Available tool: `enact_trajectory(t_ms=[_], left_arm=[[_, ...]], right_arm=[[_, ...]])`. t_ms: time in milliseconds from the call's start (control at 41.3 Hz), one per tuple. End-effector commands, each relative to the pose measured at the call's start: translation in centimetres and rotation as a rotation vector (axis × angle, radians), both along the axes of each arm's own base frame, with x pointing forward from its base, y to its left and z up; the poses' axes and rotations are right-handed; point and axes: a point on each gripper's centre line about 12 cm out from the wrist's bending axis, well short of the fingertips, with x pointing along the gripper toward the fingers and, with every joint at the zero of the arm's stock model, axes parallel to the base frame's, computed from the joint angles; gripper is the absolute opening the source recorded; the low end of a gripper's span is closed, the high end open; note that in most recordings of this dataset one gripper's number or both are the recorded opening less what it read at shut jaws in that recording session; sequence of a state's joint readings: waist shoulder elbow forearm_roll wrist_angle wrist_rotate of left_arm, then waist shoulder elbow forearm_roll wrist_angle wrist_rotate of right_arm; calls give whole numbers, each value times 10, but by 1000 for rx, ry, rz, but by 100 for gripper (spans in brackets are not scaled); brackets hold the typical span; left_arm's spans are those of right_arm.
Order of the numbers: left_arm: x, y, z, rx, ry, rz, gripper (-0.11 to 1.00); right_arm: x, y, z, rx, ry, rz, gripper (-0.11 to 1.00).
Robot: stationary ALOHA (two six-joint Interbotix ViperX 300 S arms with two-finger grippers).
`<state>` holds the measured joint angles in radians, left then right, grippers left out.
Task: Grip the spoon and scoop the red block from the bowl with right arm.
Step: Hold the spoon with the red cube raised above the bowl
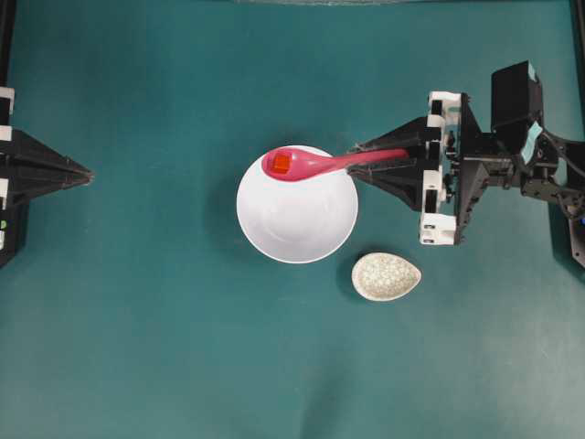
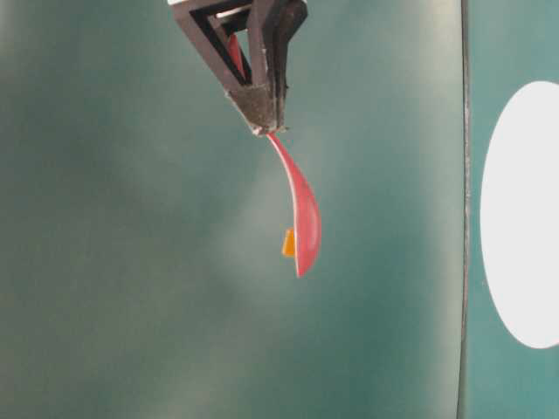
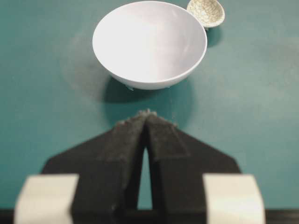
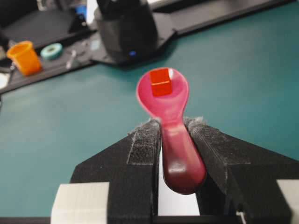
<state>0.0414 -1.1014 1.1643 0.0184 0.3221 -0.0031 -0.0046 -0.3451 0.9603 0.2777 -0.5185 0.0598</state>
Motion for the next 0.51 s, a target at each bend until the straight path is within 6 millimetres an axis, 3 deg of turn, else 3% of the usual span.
enact_trajectory(t_ms=[0,484], left_arm=[[2,0,3,2,-5,1,0],[2,0,0,1,2,1,0]], right_arm=[[0,0,10,0,-36,-1,25],[0,0,10,1,-31,0,25]])
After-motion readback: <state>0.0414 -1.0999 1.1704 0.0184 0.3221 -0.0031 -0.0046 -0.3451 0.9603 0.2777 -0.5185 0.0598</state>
